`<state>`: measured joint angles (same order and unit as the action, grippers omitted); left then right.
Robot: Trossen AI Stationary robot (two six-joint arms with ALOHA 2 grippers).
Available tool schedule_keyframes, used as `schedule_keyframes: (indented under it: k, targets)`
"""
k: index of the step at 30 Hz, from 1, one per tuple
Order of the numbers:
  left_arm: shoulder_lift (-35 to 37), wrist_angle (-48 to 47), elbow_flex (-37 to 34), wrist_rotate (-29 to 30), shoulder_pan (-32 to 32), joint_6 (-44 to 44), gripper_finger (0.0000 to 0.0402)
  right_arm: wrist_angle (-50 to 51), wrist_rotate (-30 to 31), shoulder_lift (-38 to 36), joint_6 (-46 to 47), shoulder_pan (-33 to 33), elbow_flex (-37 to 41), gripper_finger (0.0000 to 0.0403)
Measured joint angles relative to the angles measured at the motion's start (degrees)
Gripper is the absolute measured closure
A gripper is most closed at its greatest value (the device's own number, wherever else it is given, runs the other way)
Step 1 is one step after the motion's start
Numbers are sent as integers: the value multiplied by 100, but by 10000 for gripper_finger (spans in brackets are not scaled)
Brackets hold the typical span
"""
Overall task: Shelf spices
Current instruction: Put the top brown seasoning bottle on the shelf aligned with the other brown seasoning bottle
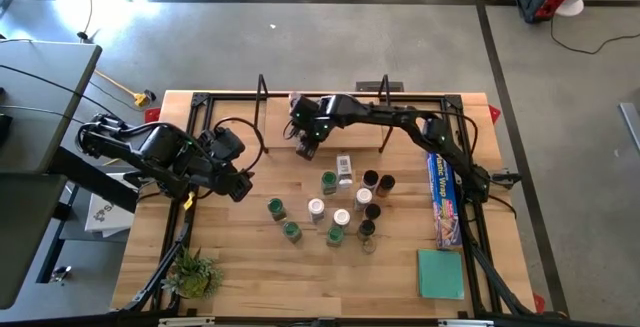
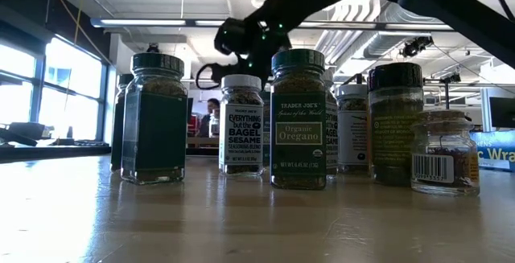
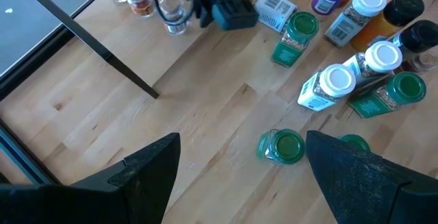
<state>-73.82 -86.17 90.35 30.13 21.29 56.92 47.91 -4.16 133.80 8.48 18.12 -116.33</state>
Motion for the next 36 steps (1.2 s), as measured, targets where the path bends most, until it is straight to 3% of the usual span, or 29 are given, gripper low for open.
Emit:
schedule_keyframes:
  k: [7, 36]
  targets:
    - [0, 0, 0, 26, 16, -1, 93, -617, -42, 0, 55, -3, 96, 361]
    - [0, 35, 0, 39, 16, 9, 93, -848, 58, -110, 285, 112, 93, 361]
